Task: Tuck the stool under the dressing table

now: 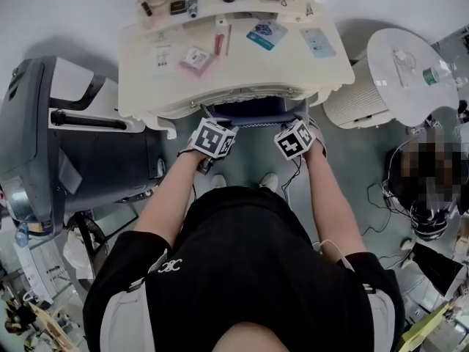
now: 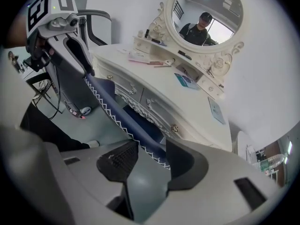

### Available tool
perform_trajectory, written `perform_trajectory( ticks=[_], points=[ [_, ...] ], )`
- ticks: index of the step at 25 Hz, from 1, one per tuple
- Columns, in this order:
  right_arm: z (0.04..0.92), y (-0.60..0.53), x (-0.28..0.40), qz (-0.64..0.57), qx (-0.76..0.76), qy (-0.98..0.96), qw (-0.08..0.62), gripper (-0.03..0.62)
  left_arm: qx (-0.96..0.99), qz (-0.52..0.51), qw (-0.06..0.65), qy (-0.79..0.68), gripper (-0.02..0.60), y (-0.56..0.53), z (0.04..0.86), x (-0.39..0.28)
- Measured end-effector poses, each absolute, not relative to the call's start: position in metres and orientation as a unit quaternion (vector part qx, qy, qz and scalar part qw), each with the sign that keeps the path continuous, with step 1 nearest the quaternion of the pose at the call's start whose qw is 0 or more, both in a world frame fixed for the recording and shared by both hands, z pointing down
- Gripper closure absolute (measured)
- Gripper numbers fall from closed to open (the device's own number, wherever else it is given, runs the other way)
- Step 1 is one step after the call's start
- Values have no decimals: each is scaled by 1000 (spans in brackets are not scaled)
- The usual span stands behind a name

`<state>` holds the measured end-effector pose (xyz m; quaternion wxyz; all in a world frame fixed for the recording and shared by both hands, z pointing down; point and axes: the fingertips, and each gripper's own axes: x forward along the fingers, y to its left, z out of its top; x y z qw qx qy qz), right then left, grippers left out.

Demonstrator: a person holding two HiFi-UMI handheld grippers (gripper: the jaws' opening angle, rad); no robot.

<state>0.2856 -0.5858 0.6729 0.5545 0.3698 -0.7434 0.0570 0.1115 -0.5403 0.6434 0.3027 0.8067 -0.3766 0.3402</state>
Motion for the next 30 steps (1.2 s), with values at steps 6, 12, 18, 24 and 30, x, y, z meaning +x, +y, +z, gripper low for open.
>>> perform_trajectory(
  ticks=[6, 12, 18, 24, 30],
  points=[
    [673, -595, 282, 47, 348, -755, 554, 404, 791, 347, 308, -398, 485, -546, 644, 112],
    [674, -597, 283, 36, 347, -762, 545, 402, 791, 337, 291, -418, 483, -546, 647, 112],
    [667, -591, 287, 49, 343, -768, 538, 402, 775, 353, 257, -457, 485, -545, 637, 105],
    [601, -585, 266, 107, 371, -824, 414, 567, 782, 301, 247, -487, 517, -552, 594, 103],
    [507, -598, 243, 133, 418, -870, 227, 583, 793, 266, 205, -508, 532, -557, 540, 116]
  ],
)
